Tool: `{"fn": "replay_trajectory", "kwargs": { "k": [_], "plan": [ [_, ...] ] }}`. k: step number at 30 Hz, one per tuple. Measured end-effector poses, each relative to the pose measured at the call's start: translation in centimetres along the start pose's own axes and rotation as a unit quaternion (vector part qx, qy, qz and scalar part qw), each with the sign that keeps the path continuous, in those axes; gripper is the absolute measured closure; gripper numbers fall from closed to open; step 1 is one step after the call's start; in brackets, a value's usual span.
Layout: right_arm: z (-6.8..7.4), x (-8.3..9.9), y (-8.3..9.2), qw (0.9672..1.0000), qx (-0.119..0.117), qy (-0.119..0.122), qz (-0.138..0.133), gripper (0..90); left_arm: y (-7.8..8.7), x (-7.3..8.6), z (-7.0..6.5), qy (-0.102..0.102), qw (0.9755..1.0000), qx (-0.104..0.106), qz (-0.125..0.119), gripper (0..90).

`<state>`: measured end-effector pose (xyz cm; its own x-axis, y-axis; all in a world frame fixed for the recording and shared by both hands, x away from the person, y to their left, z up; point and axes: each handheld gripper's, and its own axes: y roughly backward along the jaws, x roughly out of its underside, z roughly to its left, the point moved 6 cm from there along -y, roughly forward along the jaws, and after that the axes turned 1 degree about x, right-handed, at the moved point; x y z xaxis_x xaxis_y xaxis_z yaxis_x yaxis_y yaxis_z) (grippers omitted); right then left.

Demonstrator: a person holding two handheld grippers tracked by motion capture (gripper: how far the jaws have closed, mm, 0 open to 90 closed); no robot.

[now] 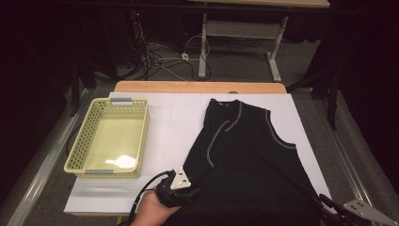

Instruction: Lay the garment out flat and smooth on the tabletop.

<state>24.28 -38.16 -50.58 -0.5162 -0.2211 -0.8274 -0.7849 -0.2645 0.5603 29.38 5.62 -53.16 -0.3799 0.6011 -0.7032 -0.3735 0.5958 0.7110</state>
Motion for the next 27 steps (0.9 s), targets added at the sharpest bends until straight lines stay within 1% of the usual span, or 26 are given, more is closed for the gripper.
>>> {"fn": "replay_trajectory", "kwargs": {
  "k": [1, 2, 3, 4, 5, 6, 7, 8, 9, 10, 11, 13, 15, 16, 17, 18, 20, 21, 22, 23, 24, 25, 26, 27],
  "plan": [
    [0.3, -0.4, -0.2, 1.0, -0.003, 0.003, -0.003, 65.4, 0.0, 0.2, 0.1, -0.001, 1.0, -0.005, -0.004, 53.4],
    [0.6, -0.7, -0.5, 0.9999, -0.006, 0.006, -0.005, 64.9, 0.1, 0.3, 0.2, 0.007, 0.9999, -0.009, -0.009, 55.9],
    [0.9, -1.0, -0.8, 0.9999, -0.01, 0.011, -0.007, 64.6, 0.2, 0.4, 0.3, 0.008, 0.9999, -0.01, -0.011, 62.7],
    [1.2, -1.3, -1.1, 0.9998, -0.012, 0.015, -0.007, 64.6, 0.3, 0.5, 0.5, 0.007, 0.9998, -0.013, -0.011, 72.2],
    [1.5, -1.6, -1.5, 0.9996, -0.016, 0.02, -0.006, 64.5, 0.5, 0.5, 0.8, 0.015, 0.9997, -0.014, -0.015, 80.6],
    [1.8, -1.8, -1.8, 0.9995, -0.02, 0.025, -0.006, 64.5, 0.9, 0.6, 1.2, 0.028, 0.9991, -0.02, -0.024, 81.9],
    [2.0, -2.0, -2.1, 0.9993, -0.023, 0.029, -0.006, 64.5, 1.5, 0.7, 1.6, 0.041, 0.998, -0.026, -0.04, 82.3],
    [2.2, -2.1, -2.4, 0.9991, -0.027, 0.032, -0.005, 64.5, 2.4, 0.8, 2.2, 0.056, 0.9963, -0.032, -0.057, 82.5],
    [2.4, -2.3, -2.6, 0.999, -0.03, 0.033, -0.005, 64.5, 3.2, 1.1, 2.8, 0.069, 0.9946, -0.038, -0.067, 82.7],
    [2.6, -2.5, -2.9, 0.9988, -0.033, 0.035, -0.005, 64.6, 3.9, 1.7, 3.3, 0.079, 0.9932, -0.047, -0.071, 82.7],
    [2.6, -2.6, -3.1, 0.9987, -0.035, 0.037, -0.005, 64.6, 4.5, 2.4, 3.9, 0.09, 0.9918, -0.055, -0.073, 82.8],
    [2.7, -2.9, -3.6, 0.9985, -0.04, 0.038, -0.006, 64.6, 5.1, 4.1, 4.8, 0.114, 0.9893, -0.063, -0.064, 82.8],
    [2.8, -3.3, -4.1, 0.9984, -0.045, 0.034, -0.006, 64.6, 5.2, 5.4, 5.1, 0.138, 0.9872, -0.057, -0.056, 82.6],
    [2.8, -3.6, -4.4, 0.9982, -0.048, 0.034, -0.008, 64.6, 5.2, 5.7, 5.1, 0.142, 0.9872, -0.052, -0.05, 82.1],
    [2.9, -3.8, -4.6, 0.9981, -0.051, 0.034, -0.009, 64.6, 5.1, 5.8, 5.0, 0.14, 0.9877, -0.053, -0.044, 79.7],
    [3.1, -4.0, -4.9, 0.9979, -0.053, 0.036, -0.01, 64.5, 5.0, 5.7, 4.8, 0.136, 0.9881, -0.057, -0.043, 69.6],
    [3.3, -4.2, -5.2, 0.9976, -0.057, 0.038, -0.01, 64.3, 5.1, 5.1, 4.4, 0.123, 0.9894, -0.059, -0.048, 56.2],
    [3.3, -4.3, -5.3, 0.9976, -0.057, 0.037, -0.01, 64.3, 5.1, 4.5, 4.1, 0.114, 0.9901, -0.061, -0.054, 51.1],
    [3.4, -4.3, -5.3, 0.9976, -0.058, 0.037, -0.009, 64.3, 5.1, 3.5, 3.6, 0.106, 0.9908, -0.054, -0.064, 48.2],
    [3.5, -4.3, -5.4, 0.9975, -0.059, 0.039, -0.009, 64.3, 4.9, 2.5, 3.2, 0.098, 0.9917, -0.04, -0.074, 48.2],
    [3.5, -4.3, -5.4, 0.9973, -0.06, 0.041, -0.009, 64.3, 4.5, 1.4, 2.7, 0.083, 0.9932, -0.03, -0.076, 48.5],
    [3.5, -4.2, -5.5, 0.9972, -0.061, 0.041, -0.008, 64.2, 4.0, 0.4, 2.3, 0.068, 0.9945, -0.026, -0.076, 48.8],
    [3.5, -4.2, -5.5, 0.9972, -0.062, 0.043, -0.007, 64.2, 3.5, -0.3, 2.2, 0.059, 0.9952, -0.022, -0.074, 49.5],
    [3.5, -4.2, -5.5, 0.9972, -0.062, 0.042, -0.007, 64.2, 2.5, -1.5, 2.3, 0.052, 0.9958, -0.021, -0.073, 49.5]
  ]
}}
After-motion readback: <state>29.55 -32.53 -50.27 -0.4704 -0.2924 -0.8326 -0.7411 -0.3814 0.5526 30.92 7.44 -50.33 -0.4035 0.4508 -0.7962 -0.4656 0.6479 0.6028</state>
